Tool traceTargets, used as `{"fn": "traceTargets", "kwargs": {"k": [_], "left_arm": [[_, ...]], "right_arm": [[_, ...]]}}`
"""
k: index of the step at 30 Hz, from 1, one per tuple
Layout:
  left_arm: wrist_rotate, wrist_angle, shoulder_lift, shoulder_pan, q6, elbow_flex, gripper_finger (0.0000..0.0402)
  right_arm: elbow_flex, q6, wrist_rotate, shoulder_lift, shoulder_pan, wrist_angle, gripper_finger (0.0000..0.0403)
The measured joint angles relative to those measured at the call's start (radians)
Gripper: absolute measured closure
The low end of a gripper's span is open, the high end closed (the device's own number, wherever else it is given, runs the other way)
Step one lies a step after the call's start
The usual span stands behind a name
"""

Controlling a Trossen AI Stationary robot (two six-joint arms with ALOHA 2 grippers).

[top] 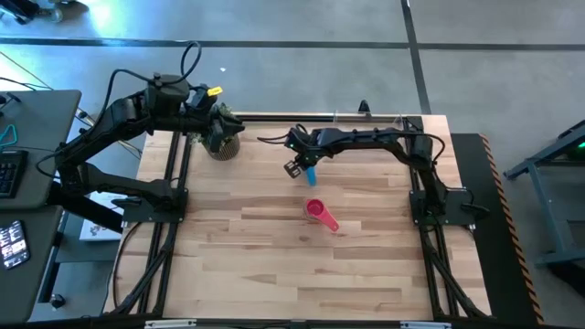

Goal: Nest measuring cups in basket
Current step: Stack the blue measuring cup into the red measuring cup

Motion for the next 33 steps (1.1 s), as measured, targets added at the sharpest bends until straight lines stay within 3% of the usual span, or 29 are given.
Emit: {"fn": "traceTargets", "kwargs": {"k": [10,21,27,33], "left_arm": [[-0.004,-0.002,0.000,0.000,0.000,0.000,0.0298],[-0.009,-0.002,0.000,0.000,-0.002,0.000,0.0298],[-0.010,-0.002,0.000,0.000,-0.003,0.000,0.0298],[-0.009,-0.002,0.000,0.000,-0.003,0.000,0.0298]], "right_arm": [[0.000,-0.031,0.030,-0.143,0.074,-0.033,0.0402],[0.000,0.002,0.049,-0.313,0.259,-0.238,0.0402],[0.000,0.080,0.065,-0.324,0.375,-0.320,0.0402],[0.000,0.059,0.065,-0.297,0.449,-0.320,0.0403]]}}
